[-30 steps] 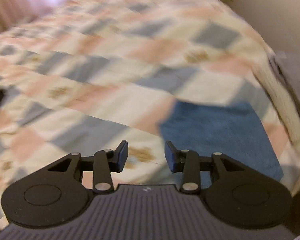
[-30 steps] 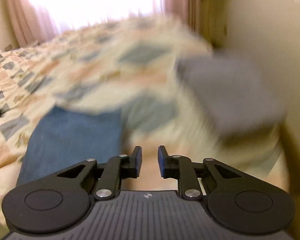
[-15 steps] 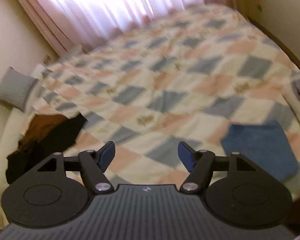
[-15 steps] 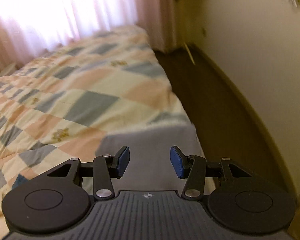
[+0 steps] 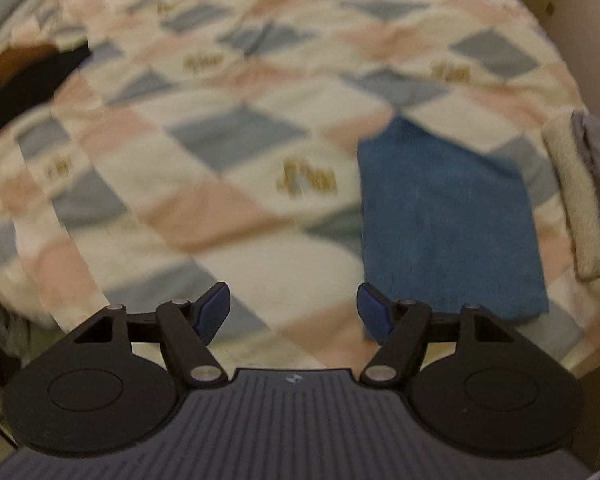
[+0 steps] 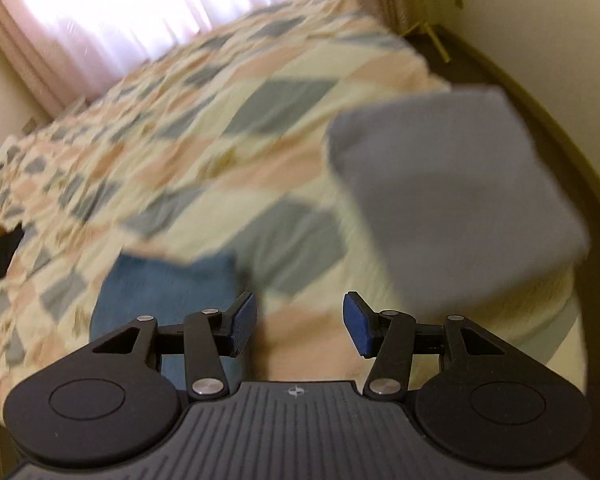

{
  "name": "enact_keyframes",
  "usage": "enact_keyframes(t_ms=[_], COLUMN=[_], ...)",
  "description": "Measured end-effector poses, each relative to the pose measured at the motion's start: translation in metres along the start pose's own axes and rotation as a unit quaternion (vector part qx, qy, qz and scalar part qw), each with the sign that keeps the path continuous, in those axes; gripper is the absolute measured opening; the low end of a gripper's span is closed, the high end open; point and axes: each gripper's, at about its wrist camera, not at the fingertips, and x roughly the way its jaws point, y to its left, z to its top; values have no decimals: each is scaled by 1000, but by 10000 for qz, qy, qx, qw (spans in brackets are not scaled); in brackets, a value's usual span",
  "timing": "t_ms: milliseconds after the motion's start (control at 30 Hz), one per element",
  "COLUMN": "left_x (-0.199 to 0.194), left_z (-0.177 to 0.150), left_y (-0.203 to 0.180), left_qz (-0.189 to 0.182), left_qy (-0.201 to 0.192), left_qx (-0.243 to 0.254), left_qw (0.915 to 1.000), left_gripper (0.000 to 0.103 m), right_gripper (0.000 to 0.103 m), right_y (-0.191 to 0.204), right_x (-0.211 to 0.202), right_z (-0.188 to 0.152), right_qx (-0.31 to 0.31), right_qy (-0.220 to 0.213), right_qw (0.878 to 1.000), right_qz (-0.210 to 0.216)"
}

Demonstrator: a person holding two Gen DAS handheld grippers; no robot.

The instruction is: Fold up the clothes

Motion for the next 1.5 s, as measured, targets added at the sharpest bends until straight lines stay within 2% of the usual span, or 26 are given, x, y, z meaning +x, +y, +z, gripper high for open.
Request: enact_keyframes(t_ms=[67,267,567,733,900,1000,1167,1333,1500], left_x=[5,-13,-39,-41,-34,-19,28,77,129], left_z=[-13,-37,-41,-39,-38,-39,-27,-1,23], left_y=[-5,-26,-45,-48,-47,-41,-20,-8,-4], left_qz=[-2,42,-1,8,-20,-332,-905,-1467,-1979], left_qy=[85,-218,-635,-662,-620,-618,-220,-102,52], left_qx=[-22,414,735,730,642,539,230,28,-147], left_qw=[10000,9989,9953,9951,9960,9961,9954,9891,9801], left_gripper=[66,67,68,68,72,74,74,82,82], right_gripper=[51,53,57,57,62,67,71,82,83], right_y=[8,17,13,13,12,9,2,-8,-13], right_x=[-3,-37,-61,-59,-52,-40,-7,34,89], right_z=[-21,-59,-63,-60,-60,-62,-69,-67,-60], right_qx=[116,172,43,-6,-57,-33,158,410,720], right_qy=[66,19,3,58,120,194,430,480,649], right_qw=[9998,9988,9986,9980,9973,9963,9947,9915,9838], right_qz=[145,447,526,622,724,836,925,1138,1509])
